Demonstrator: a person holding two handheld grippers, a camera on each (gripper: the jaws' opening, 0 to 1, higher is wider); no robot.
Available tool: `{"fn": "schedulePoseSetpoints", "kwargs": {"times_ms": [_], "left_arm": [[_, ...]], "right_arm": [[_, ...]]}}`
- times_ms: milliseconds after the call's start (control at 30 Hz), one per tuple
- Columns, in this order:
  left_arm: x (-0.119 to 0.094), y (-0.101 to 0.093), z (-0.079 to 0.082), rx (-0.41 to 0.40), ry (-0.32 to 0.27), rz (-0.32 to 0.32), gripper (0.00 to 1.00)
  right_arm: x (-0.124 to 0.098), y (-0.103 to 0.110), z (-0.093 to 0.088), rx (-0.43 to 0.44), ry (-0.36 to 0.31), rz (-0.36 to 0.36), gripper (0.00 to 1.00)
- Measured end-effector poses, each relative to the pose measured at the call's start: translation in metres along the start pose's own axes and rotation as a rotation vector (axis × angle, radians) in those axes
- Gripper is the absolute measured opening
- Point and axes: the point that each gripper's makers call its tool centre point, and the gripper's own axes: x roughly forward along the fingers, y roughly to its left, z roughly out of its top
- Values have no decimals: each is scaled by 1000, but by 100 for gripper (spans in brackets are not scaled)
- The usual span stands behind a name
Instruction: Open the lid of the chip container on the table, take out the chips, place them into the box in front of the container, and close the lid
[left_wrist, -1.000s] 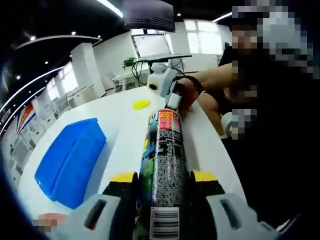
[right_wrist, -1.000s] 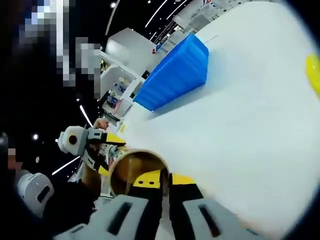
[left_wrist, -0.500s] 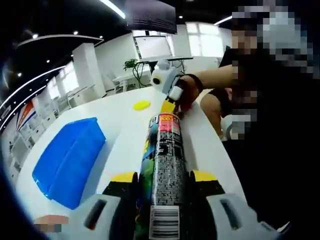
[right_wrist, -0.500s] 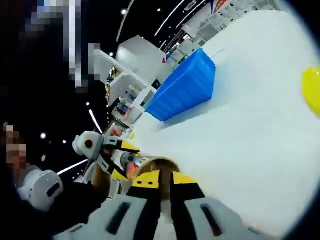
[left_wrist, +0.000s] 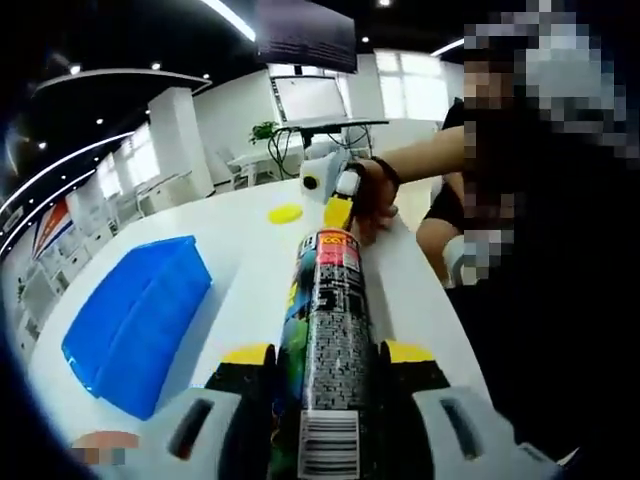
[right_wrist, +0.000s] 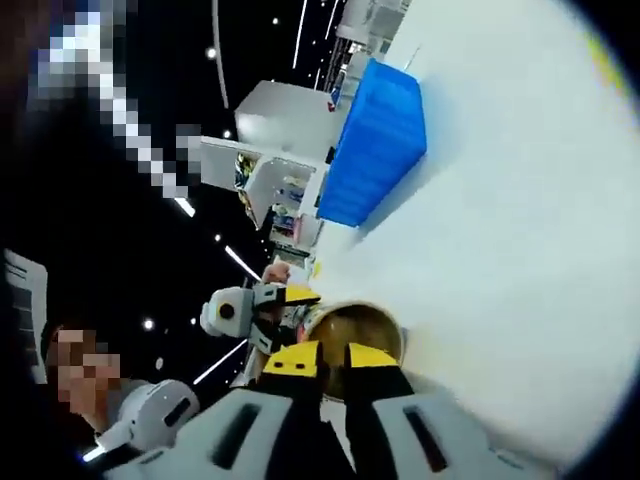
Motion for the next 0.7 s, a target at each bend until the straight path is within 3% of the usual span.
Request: {"fn": "schedulePoseSetpoints", "kwargs": {"times_ms": [167,200,267,433,567,700], "left_arm": [[1,-2,1,-9,-5,-4,42],[1,-2,1,-9,-4,-4,42],[1,-2,1,-11,-4,-3,42],[0,-2,1,-14,-10,-4,43],[0,3,-1,-9,-4,-4,43],[0,4,-2,-6,1,-1,43]], "right_arm": [[7,1,-6,-27,10,13,9],[9,1,-9,26,18,-2,8],[6,-1,-5,53,28,10,4],[2,2,-2,65,26,-2,0],[1,3,-2,-51,30,-114,0],[-8,1,8,-263,57,-290,0]]}}
